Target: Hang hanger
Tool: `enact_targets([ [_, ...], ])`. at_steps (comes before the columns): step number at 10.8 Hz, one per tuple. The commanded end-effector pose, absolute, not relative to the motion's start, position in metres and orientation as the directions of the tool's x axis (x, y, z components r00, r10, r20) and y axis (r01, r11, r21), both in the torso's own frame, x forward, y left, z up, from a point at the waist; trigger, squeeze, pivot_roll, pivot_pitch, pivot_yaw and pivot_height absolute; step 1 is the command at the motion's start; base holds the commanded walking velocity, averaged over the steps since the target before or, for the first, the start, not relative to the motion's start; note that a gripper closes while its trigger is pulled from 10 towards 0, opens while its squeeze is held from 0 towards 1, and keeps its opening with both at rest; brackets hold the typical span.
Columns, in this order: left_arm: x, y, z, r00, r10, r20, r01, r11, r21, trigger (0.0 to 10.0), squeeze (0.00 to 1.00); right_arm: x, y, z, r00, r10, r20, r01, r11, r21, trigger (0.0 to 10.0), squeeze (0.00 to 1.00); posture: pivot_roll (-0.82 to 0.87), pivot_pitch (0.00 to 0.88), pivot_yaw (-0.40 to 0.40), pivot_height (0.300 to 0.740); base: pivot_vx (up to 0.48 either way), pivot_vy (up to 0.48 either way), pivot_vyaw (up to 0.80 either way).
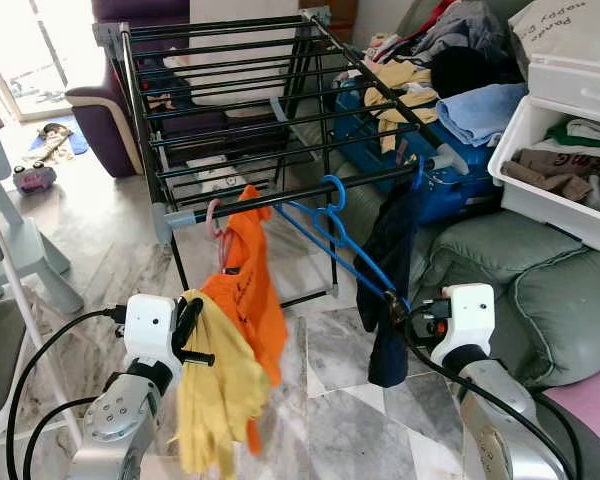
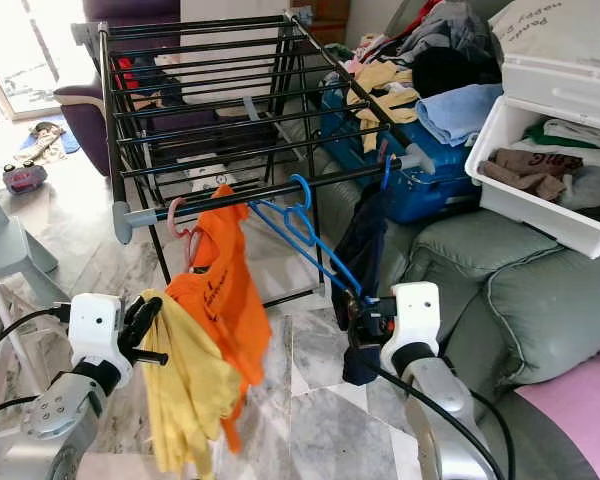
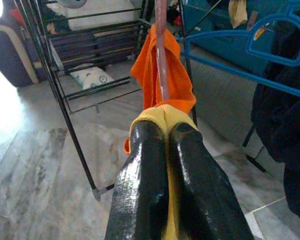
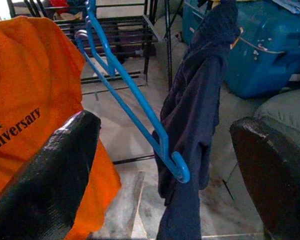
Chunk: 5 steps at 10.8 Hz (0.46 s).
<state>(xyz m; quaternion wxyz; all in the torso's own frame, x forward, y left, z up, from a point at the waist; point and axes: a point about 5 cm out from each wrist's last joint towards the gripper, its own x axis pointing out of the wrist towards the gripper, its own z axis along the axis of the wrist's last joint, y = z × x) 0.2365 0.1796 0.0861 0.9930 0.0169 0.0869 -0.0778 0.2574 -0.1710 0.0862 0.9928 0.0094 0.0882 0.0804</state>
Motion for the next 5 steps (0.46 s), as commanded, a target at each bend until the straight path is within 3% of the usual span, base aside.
enact_targets([
  [1, 0.2426, 0.1782, 0.0956, 0.979, -0.159, -0.129, 0.166, 0.985, 0.042, 10.0, 0.00, 0.2582, -0.1673, 0.0934, 0.973, 0.175, -0.150, -0.172, 0.984, 0.035, 10.0, 0.00, -0.10, 0.000, 0.008, 0.740, 0.000, 0.000, 0.00],
  [5, 0.2441, 0.1776, 0.0964, 0.978, -0.163, -0.129, 0.171, 0.984, 0.052, 10.0, 0.00, 0.2611, -0.1647, 0.0929, 0.973, 0.178, -0.150, -0.175, 0.984, 0.038, 10.0, 0.00, -0.10, 0.000, 0.012, 0.740, 0.000, 0.000, 0.00],
])
